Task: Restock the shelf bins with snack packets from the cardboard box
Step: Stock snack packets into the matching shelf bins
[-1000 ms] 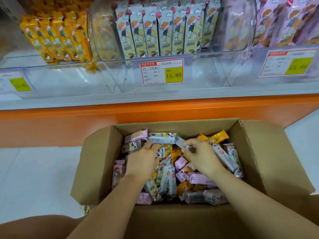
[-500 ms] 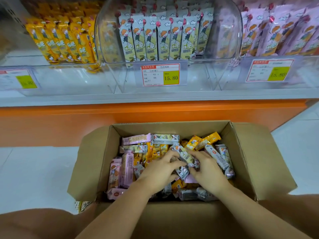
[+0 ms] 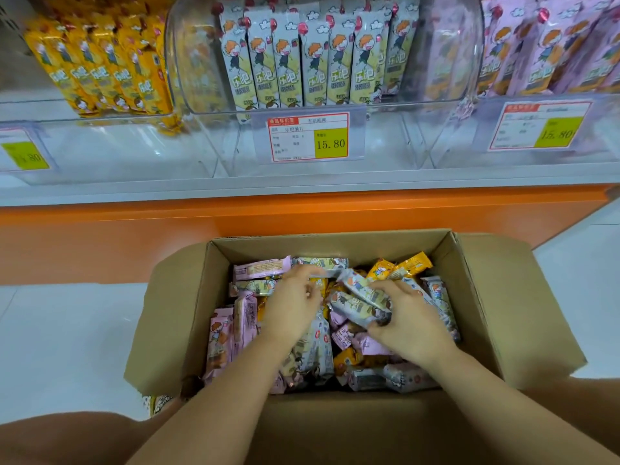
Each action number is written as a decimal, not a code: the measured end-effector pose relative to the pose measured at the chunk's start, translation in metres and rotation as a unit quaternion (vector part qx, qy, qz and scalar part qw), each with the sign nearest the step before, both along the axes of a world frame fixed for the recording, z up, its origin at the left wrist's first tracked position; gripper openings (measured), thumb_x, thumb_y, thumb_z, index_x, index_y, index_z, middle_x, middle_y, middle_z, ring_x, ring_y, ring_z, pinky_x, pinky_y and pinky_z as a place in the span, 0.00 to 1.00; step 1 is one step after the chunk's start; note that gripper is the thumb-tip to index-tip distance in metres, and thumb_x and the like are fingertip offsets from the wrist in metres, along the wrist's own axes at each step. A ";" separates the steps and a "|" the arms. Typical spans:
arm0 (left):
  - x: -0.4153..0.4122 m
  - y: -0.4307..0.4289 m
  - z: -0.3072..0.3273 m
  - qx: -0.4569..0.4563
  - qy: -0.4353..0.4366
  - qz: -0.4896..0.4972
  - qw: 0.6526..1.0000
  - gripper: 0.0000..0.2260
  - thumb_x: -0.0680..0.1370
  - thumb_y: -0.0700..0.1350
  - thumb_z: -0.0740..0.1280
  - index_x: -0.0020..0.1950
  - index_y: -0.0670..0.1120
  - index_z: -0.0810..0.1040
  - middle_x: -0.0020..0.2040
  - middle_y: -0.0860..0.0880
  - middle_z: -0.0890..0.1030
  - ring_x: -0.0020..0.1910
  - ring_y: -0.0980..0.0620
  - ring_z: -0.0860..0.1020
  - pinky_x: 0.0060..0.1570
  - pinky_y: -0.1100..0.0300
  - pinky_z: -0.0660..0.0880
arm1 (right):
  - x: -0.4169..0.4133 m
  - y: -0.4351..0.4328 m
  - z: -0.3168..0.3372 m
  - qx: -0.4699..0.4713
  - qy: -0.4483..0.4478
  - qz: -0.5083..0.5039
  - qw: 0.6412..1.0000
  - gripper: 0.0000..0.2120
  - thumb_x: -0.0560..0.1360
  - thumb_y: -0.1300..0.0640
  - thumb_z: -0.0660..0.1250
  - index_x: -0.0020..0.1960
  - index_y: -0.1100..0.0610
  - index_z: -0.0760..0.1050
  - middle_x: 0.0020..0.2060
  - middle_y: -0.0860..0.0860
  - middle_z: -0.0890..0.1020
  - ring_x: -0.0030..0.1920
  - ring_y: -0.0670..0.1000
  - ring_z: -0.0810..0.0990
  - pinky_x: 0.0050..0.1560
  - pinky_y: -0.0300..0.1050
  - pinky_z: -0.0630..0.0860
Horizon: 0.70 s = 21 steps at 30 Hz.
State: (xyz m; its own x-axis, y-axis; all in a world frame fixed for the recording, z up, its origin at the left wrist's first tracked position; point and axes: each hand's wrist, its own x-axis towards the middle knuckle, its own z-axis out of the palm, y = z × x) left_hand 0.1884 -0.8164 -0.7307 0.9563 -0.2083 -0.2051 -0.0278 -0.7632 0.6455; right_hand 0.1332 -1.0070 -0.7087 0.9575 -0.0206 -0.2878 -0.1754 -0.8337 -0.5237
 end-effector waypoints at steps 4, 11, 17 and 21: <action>0.023 0.006 -0.006 0.030 0.049 0.058 0.997 0.23 0.80 0.42 0.63 0.74 0.47 0.64 0.74 0.45 0.64 0.28 0.62 0.66 0.35 0.59 0.74 | -0.001 -0.009 -0.001 -0.080 -0.059 -0.022 0.995 0.25 0.72 0.54 0.65 0.68 0.47 0.67 0.63 0.48 0.72 0.59 0.53 0.73 0.49 0.44 0.72; 0.030 -0.009 -0.011 0.092 0.097 0.038 0.990 0.28 0.80 0.44 0.63 0.77 0.45 0.55 0.72 0.42 0.66 0.34 0.49 0.76 0.37 0.55 0.73 | -0.005 0.000 -0.007 -0.053 -0.012 0.017 0.998 0.33 0.73 0.44 0.67 0.73 0.48 0.56 0.67 0.48 0.67 0.66 0.51 0.69 0.63 0.43 0.69; 0.026 -0.018 -0.009 0.080 0.128 -0.014 0.988 0.24 0.81 0.47 0.61 0.76 0.46 0.59 0.69 0.43 0.65 0.44 0.49 0.76 0.47 0.57 0.73 | 0.002 0.003 -0.011 -0.034 0.010 0.004 0.999 0.37 0.73 0.46 0.69 0.75 0.49 0.52 0.68 0.50 0.66 0.68 0.53 0.67 0.63 0.45 0.69; 0.025 -0.022 -0.005 0.014 0.119 0.015 0.993 0.16 0.81 0.47 0.62 0.68 0.48 0.70 0.65 0.46 0.64 0.29 0.53 0.70 0.34 0.64 0.70 | 0.008 0.003 -0.011 -0.022 0.031 -0.011 0.999 0.39 0.71 0.47 0.71 0.74 0.51 0.54 0.64 0.53 0.72 0.65 0.54 0.69 0.62 0.47 0.68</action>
State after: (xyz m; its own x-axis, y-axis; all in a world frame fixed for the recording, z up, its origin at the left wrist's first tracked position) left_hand 0.2131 -0.8380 -0.7362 0.8855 -0.1706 -0.4321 0.1470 -0.7795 0.6090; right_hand 0.1409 -1.0040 -0.7197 0.9367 -0.0561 -0.3457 -0.2259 -0.8510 -0.4740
